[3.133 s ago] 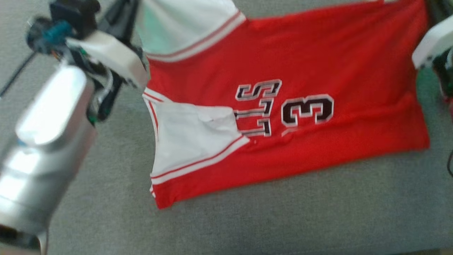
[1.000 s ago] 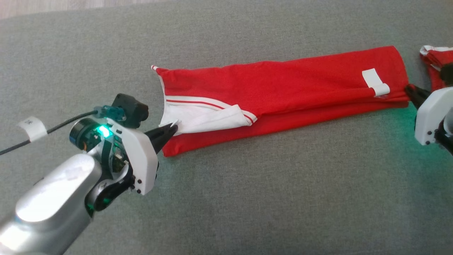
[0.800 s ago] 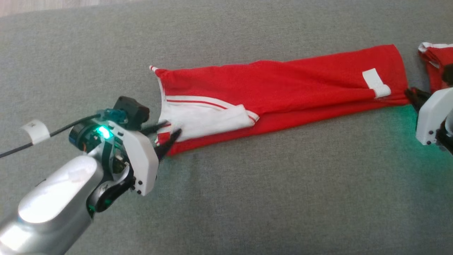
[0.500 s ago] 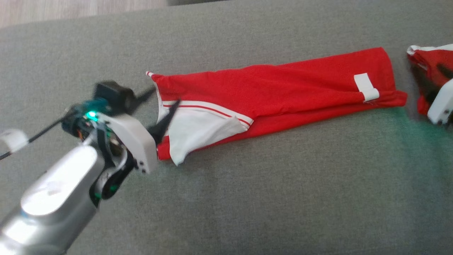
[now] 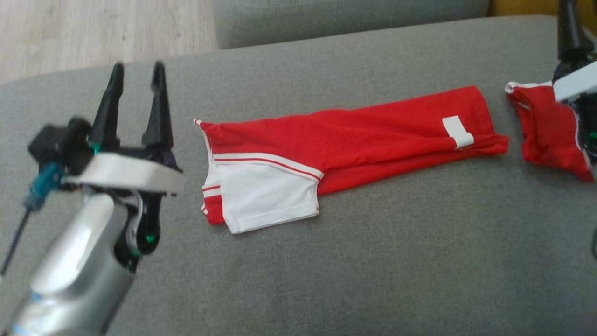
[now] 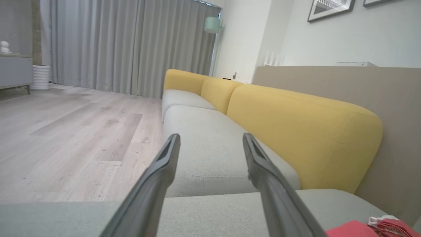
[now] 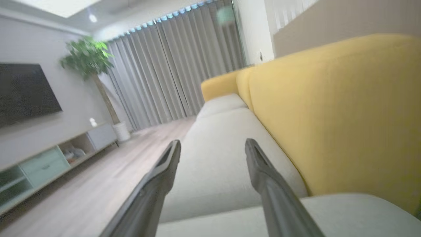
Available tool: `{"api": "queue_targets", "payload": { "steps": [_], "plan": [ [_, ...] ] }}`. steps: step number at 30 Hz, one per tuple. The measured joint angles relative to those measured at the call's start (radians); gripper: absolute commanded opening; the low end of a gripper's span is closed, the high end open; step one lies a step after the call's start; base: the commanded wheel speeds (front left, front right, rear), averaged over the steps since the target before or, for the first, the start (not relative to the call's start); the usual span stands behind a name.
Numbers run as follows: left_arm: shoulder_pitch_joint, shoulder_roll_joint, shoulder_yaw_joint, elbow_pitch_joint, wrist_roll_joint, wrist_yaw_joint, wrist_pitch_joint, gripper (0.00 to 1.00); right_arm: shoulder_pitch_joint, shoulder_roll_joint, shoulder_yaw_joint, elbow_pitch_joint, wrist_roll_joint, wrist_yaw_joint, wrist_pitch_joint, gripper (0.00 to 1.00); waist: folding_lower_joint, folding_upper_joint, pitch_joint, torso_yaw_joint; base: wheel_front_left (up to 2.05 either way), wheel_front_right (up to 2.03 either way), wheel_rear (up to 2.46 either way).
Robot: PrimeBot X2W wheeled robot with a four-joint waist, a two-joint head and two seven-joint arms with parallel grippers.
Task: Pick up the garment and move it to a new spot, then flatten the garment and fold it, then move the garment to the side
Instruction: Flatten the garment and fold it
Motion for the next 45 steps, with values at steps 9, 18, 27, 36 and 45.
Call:
{"api": "queue_targets", "payload": {
  "steps": [9, 18, 27, 36, 45],
  "plan": [
    [0.184, -0.055, 0.043, 0.003, 0.059, 0.018, -0.061, 1.0, 0.363, 0.274, -0.431, -0.298, -0.386, 0.0, -0.007, 1.0, 0.0, 0.0, -0.054, -0.001, 0.0, 0.0, 0.0],
    [0.372, -0.169, 0.143, 0.014, 0.174, -0.042, -0.064, 1.0, 0.678, 0.468, -0.53, -0.4, -0.615, 0.0, -0.006, 1.0, 0.0, 0.0, -0.074, 0.017, 0.0, 0.0, 0.0],
    [0.435, -0.269, 0.227, 0.063, 0.267, -0.116, -0.064, 1.0, 0.725, 0.487, -0.542, -0.432, -0.667, 0.0, -0.006, 1.0, 0.0, 0.0, -0.047, 0.023, 0.0, 0.0, 0.0],
    [0.366, -0.306, 0.263, 0.093, 0.335, -0.17, -0.064, 1.0, 0.614, 0.495, -0.633, -0.378, -0.758, 0.0, 0.028, 1.0, 0.0002, 0.0, 0.028, 0.042, 0.0, 0.0, 0.0],
    [0.267, -0.345, 0.256, 0.111, 0.369, -0.201, -0.064, 1.0, 0.375, 0.493, -0.888, -0.158, -0.854, 0.0, 0.137, 1.0, 0.0004, 0.0, 0.154, 0.082, 0.0, 0.0, 0.0]
  ]
}}
